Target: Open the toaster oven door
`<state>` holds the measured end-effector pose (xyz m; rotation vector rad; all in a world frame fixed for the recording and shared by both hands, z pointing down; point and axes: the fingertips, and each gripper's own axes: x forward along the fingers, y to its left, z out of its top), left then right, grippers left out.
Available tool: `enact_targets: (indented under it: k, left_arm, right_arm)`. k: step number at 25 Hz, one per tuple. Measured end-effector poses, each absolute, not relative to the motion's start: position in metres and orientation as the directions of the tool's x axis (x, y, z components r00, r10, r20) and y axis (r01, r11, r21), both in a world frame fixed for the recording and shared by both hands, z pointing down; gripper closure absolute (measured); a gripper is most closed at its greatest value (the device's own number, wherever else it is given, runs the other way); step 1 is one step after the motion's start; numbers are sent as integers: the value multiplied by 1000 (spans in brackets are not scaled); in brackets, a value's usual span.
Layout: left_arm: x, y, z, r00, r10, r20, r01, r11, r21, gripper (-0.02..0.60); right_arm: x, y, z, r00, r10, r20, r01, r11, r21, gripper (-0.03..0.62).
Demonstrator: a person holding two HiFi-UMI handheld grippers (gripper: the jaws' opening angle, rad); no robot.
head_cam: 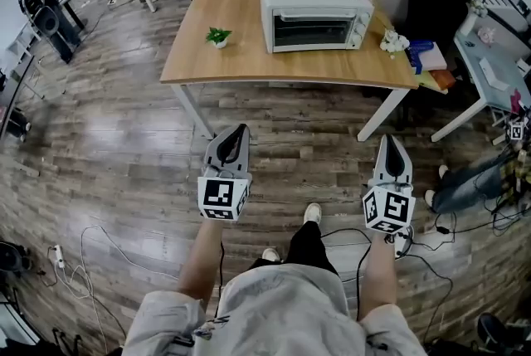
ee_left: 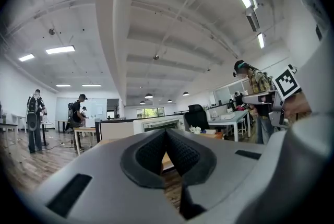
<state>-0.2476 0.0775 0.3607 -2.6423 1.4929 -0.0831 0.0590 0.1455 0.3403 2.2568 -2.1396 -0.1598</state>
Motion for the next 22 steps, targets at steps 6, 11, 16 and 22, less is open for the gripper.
enact_targets:
  k: [6, 11, 16, 22]
  left_arm:
    - [-208, 32, 375, 492, -870, 23, -863, -492, -114, 568]
    - [-183, -4, 386, 457, -888, 54, -882, -460, -102, 568]
    - [-154, -34, 387, 435, -898, 67, -891, -440, -115, 568]
    - [-126, -63, 380, 405, -912, 67, -904, -411, -121, 568]
  right_arm:
    - [100, 104, 358, 58, -998, -21, -996, -59, 69, 572]
    - [133, 66, 374, 48, -999, 8, -998, -48, 45, 572]
    - [159, 30, 390, 22, -999, 37, -999, -21, 26, 572]
    - [188, -6, 397, -10, -999, 44, -1000, 10, 2, 572]
